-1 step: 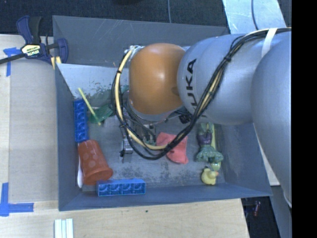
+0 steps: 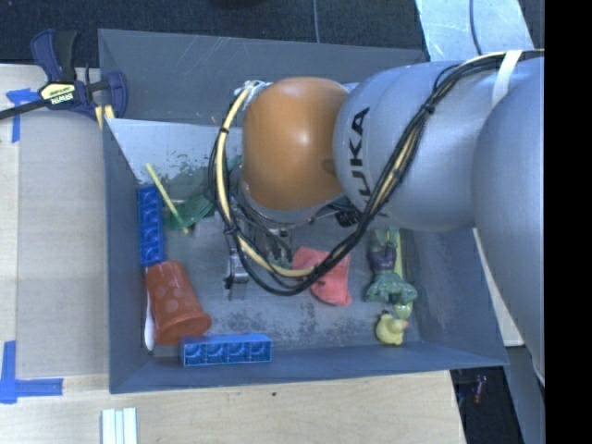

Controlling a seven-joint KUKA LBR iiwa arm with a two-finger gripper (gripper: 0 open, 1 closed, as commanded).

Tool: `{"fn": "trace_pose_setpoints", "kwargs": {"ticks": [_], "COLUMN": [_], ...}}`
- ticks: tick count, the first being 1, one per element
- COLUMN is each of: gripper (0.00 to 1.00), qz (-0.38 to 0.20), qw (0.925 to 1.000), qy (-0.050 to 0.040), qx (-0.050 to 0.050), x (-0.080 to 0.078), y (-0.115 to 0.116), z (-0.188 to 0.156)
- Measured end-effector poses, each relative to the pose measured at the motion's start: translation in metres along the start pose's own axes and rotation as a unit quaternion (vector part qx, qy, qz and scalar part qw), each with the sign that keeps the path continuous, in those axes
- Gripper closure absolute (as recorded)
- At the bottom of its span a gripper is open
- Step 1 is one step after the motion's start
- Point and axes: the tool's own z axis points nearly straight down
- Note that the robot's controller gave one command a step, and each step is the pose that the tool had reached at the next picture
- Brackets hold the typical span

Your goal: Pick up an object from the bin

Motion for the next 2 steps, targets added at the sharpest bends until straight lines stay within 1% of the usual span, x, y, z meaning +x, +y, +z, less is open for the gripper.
{"fn": "trace_pose_setpoints", "kwargs": {"ticks": [1,2], "gripper": [0.00,0.00], "qz": [-0.082,-0.187], "qw": [0.9966,0.9824], "qy": [-0.0006,-0.0016], "qx": [0.000,0.000], "x": [0.027,0.046], "y": [0.011,0.027], "z": [0.051,0.036]}}
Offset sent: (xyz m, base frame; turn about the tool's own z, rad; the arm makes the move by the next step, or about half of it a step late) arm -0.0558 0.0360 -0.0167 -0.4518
